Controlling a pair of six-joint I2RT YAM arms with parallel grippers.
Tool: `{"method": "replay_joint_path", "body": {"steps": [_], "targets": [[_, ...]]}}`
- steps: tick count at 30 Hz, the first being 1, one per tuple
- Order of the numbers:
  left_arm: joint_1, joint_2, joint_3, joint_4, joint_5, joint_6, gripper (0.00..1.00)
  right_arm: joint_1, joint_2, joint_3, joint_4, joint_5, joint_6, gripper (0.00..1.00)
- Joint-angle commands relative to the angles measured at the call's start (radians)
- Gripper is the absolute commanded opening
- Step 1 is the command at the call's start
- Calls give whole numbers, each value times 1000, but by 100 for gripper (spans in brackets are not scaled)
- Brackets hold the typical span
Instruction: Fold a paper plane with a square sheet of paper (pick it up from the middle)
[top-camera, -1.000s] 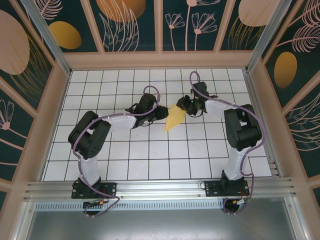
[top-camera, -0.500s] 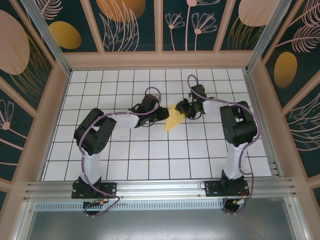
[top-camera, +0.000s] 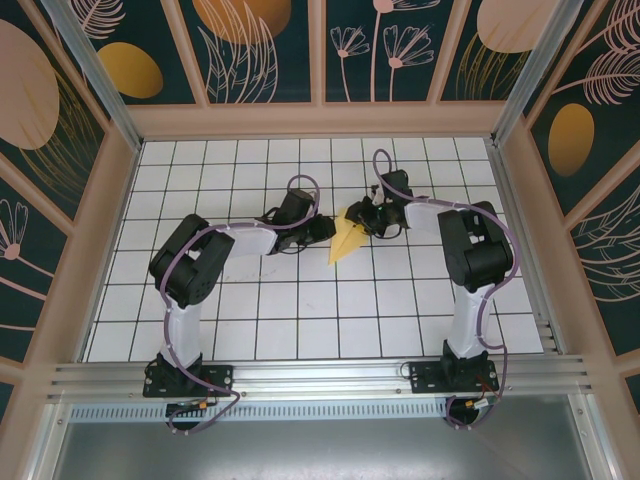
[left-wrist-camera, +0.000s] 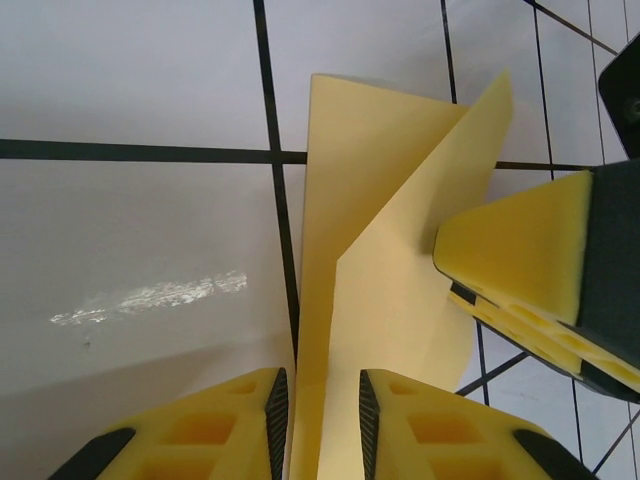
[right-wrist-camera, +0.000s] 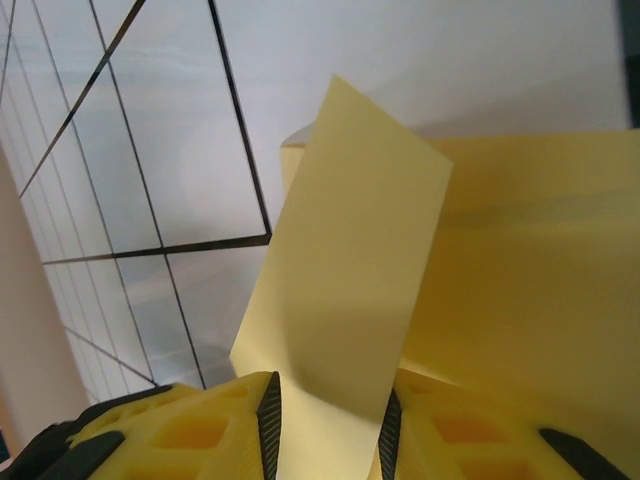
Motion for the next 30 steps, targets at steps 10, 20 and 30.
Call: {"method": "replay_joint_path", "body": {"steps": [10,20,30], "targets": [[40,-40,-72,34,26,-38,31,34,-3,-69,115,-74,-19,12],[110,-286,-308,239,161,-78,69,-30,-145,-190,434,-335,15,3],[122,-363,-438,635,387,-255,96,-57,-170,-163,620,-551,147,4]]}}
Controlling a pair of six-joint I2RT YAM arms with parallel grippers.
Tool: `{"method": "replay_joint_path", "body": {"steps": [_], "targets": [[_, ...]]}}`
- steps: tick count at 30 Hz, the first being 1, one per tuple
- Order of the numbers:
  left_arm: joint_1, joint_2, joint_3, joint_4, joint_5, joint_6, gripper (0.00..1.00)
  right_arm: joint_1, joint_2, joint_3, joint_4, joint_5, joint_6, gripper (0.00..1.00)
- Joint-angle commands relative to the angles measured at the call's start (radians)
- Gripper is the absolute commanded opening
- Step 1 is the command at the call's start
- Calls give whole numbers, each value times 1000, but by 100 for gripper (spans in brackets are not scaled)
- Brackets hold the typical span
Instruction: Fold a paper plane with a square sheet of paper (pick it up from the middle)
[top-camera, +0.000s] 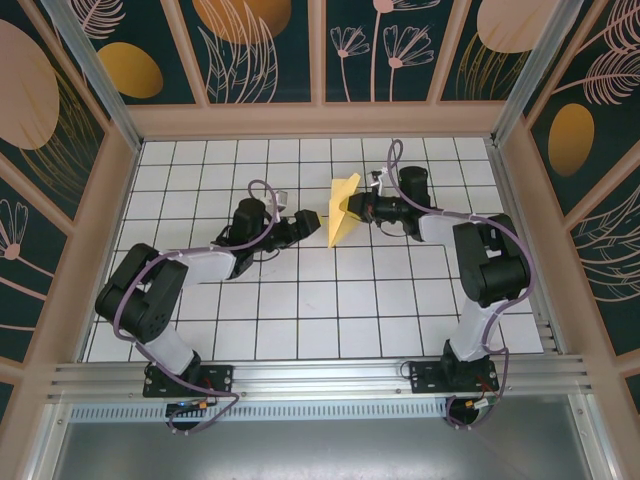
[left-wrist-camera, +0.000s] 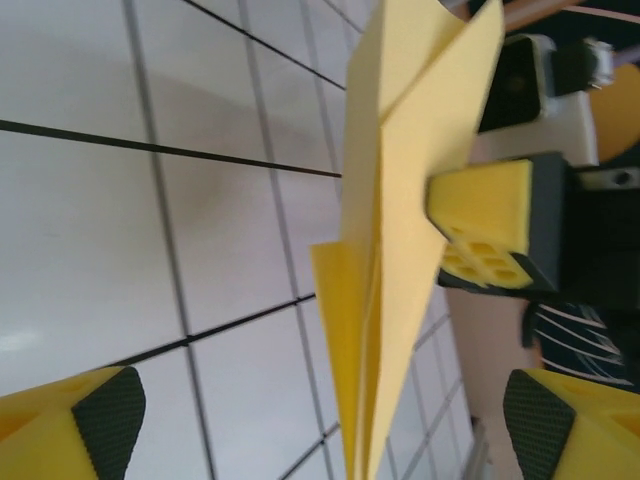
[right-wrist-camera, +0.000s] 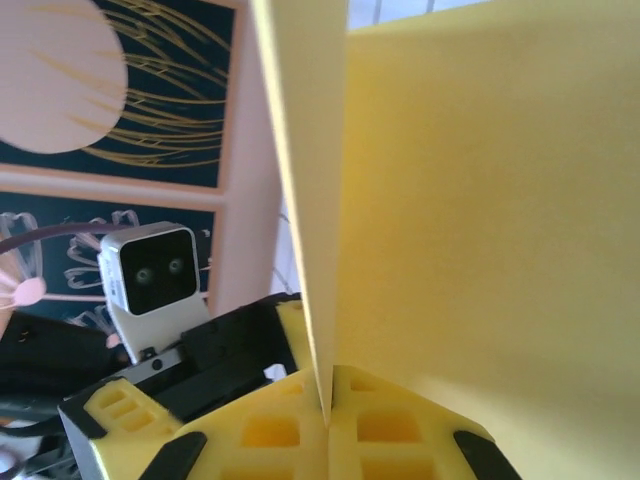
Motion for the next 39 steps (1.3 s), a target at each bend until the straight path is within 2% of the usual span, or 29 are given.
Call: {"method": "replay_joint_path", "body": {"steps": [1,5,13,16,22,31,34,36,39], "targets": [[6,-6,-25,245,120,-109,97,-7,-18,23,128,-118,71,4],[6,28,-29,364,161,-183,97,-3,-16,32,202,-147,147,4],[-6,105,22,361,177,-214,95,28,3,60,258,-140,225,4],[-12,125,28,407,191,-245,90,37,18,68,281,-139,250,4],[-11,137,44,439,191,-258,57,50,47,78,263,-137,248,5],[-9,133,36,462,178,-244,29,45,56,86,155,-140,181,5],[-8,137,36,453,170,-240,16,40,54,93,115,-136,160,7],[-8,131,37,418,159,-224,12,28,44,96,65,-121,130,12],[-2,98,52,232,115,-127,9,-6,7,107,-95,-47,31,32]]}}
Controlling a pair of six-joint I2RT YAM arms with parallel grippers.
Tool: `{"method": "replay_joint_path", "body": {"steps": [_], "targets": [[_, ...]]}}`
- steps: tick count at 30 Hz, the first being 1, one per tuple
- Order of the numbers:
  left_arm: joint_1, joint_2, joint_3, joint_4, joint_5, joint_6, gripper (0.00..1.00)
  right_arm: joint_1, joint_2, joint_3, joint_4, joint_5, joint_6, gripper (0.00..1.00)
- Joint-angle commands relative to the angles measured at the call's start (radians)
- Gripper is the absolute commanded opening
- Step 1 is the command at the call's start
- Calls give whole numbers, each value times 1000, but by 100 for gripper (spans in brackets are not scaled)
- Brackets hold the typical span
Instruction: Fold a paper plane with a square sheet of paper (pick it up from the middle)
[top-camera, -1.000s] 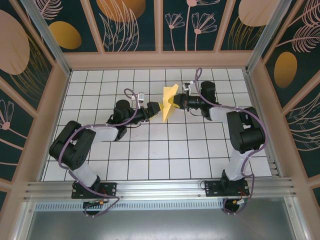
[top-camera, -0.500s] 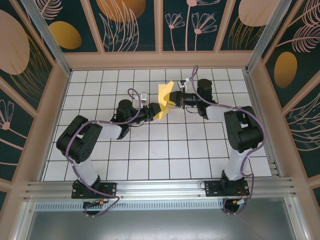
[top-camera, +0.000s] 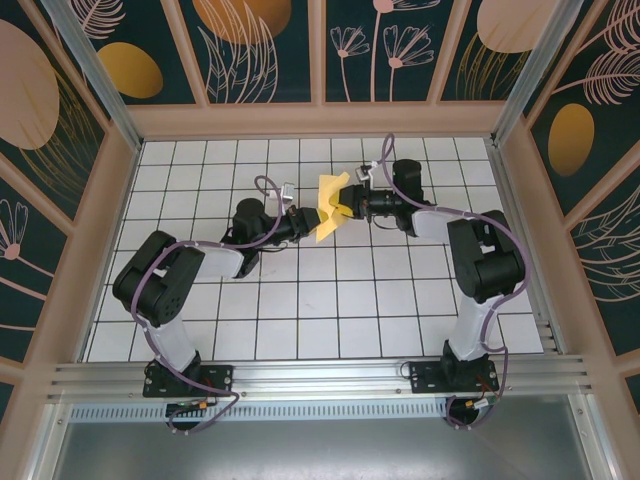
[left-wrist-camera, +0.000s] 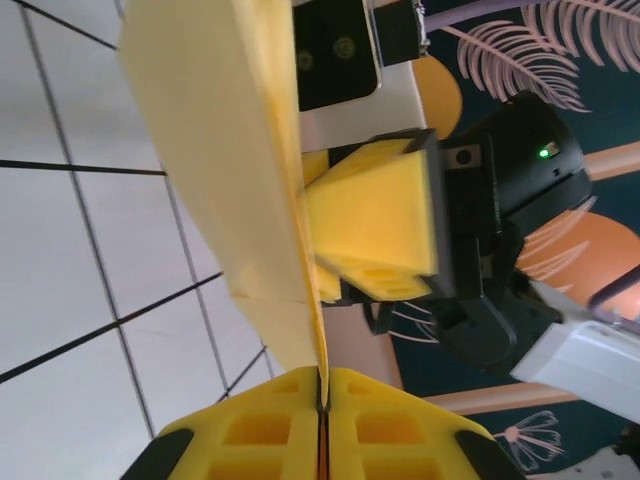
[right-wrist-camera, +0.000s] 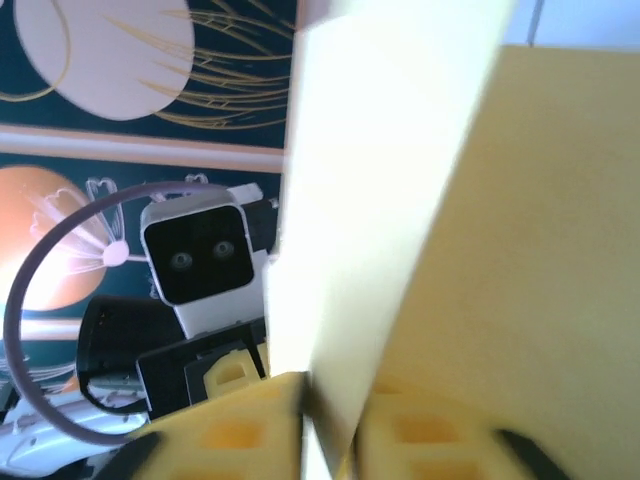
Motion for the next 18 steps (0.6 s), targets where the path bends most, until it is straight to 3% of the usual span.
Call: {"method": "replay_joint_path", "body": {"steps": [1,3,5,7,12,18], "targets": [[2,-49,38,-232,-66,149,9,-46,-53,34,-198,85,-148,38],[2,-103,84,-488,-171,300,9,-65,-83,37,-314,188,-229,49],[0,-143,154,-802,-367,448,9,-78,-115,36,-413,307,-294,57],[-8,-167,217,-1007,-559,543,9,-81,-140,26,-466,402,-328,61],[-56,-160,358,-1297,-925,638,9,-80,-188,-20,-498,574,-351,68],[-141,10,574,-1584,-1288,655,8,-81,-216,-60,-499,656,-341,70]]}}
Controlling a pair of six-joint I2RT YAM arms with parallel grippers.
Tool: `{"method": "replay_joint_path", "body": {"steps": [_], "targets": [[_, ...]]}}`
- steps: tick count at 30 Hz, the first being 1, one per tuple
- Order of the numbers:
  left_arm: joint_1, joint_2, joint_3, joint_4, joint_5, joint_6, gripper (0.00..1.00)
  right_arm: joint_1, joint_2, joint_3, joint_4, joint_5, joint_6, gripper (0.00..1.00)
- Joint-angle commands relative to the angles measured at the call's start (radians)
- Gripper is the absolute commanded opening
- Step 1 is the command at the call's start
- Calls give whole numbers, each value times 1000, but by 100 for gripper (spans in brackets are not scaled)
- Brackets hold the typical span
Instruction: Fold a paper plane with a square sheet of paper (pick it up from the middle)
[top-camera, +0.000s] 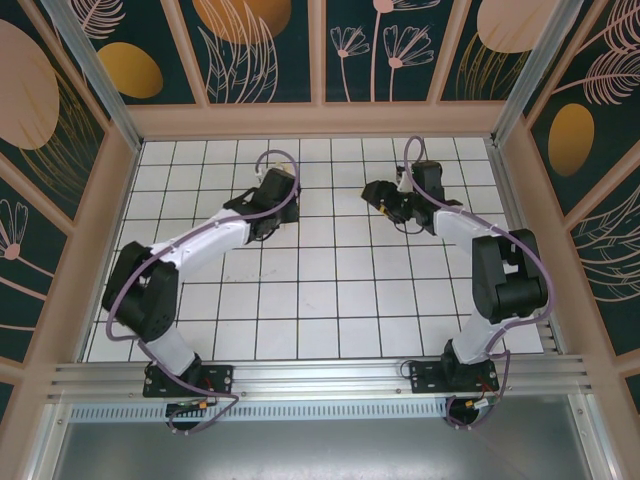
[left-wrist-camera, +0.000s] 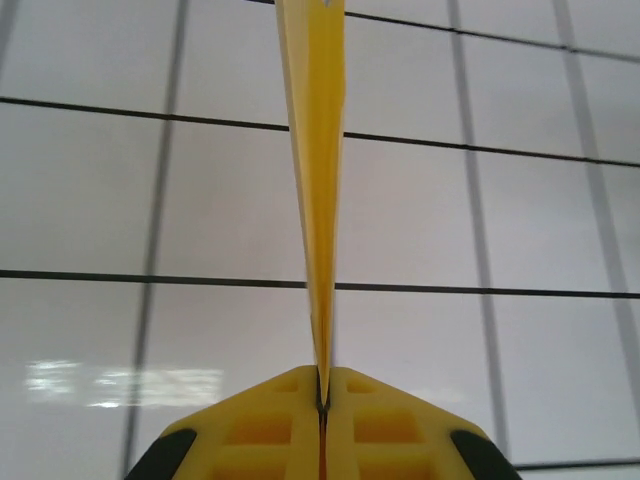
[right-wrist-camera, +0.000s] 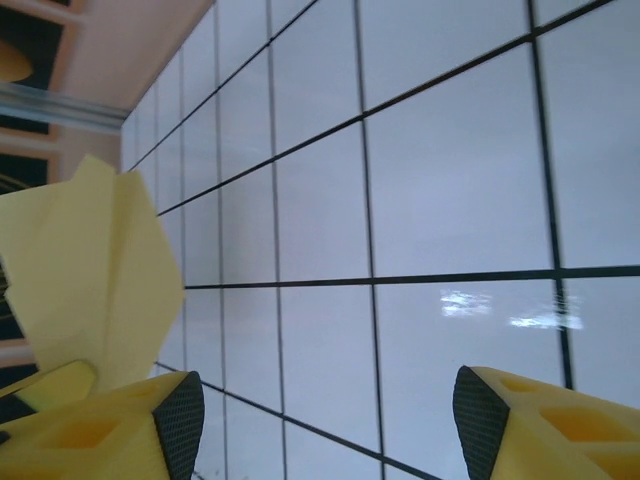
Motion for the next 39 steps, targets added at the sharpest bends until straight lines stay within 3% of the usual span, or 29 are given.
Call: {"method": "replay_joint_path", "body": {"steps": [1,6,13,18,25,29,33,39], "targets": [[-44,112,101,-278,-293,56,8,2,-38,-26,-44,100,-23,69],[-76,256,199,-314,-285,48,9,2,-47,-44,-61,158,-10,69],[-83,373,213,-141,55,57,20,1,-45,-58,-51,166,1,70],[-68,306,183,-60,154,38,43,3,-42,-69,-35,165,3,69],[41,100,-3,113,305,-32,64,101,-3,-46,-18,186,11,66],[122,-24,-135,184,301,-87,75,223,62,28,-44,225,17,54],[184,-132,-241,198,209,-117,86,342,154,130,-61,242,35,43],[250,-240,-368,217,150,-158,93,454,292,309,-153,262,14,40]]}}
